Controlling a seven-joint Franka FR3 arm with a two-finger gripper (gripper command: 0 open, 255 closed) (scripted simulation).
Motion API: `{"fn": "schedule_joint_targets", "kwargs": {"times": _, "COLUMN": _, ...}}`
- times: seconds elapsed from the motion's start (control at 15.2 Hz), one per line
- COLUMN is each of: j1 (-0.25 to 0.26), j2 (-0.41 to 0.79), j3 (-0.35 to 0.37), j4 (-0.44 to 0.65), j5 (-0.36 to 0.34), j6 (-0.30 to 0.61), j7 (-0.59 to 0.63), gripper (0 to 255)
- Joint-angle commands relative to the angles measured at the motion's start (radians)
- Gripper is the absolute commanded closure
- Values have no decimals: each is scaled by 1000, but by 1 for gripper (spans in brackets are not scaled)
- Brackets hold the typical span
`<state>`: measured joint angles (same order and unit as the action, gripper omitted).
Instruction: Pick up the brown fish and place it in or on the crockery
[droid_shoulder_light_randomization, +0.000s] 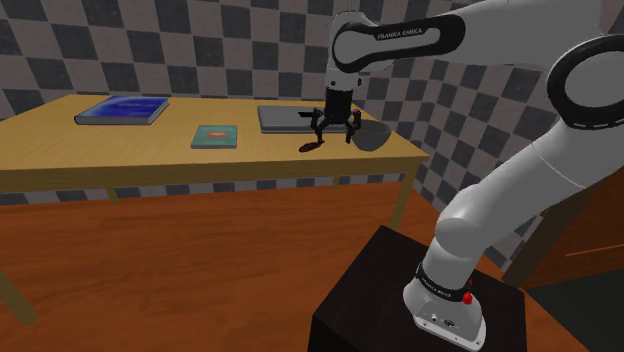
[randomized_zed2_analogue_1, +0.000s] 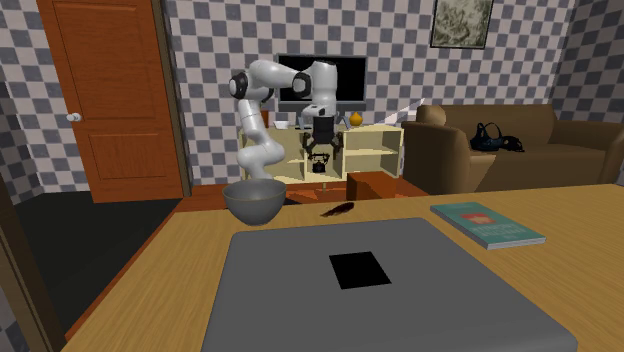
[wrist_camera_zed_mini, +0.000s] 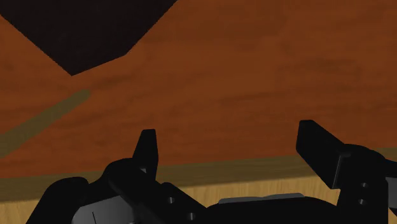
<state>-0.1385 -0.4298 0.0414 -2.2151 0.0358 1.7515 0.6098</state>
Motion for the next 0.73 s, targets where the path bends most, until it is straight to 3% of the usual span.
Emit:
{"fn": "schedule_joint_targets", "kwargs": {"times": 0.0, "j1": -23, "j2": 74, "j3": 14, "j4": 53, "j5": 7, "j6": 26, "j7": 111, "gripper": 0}}
{"fn": "schedule_joint_targets", "kwargs": {"times": 0.66, "j1": -122, "j2": 395, "j3": -5, "j4": 285, "j5": -2, "j6": 139, "j7": 574, "gripper": 0}}
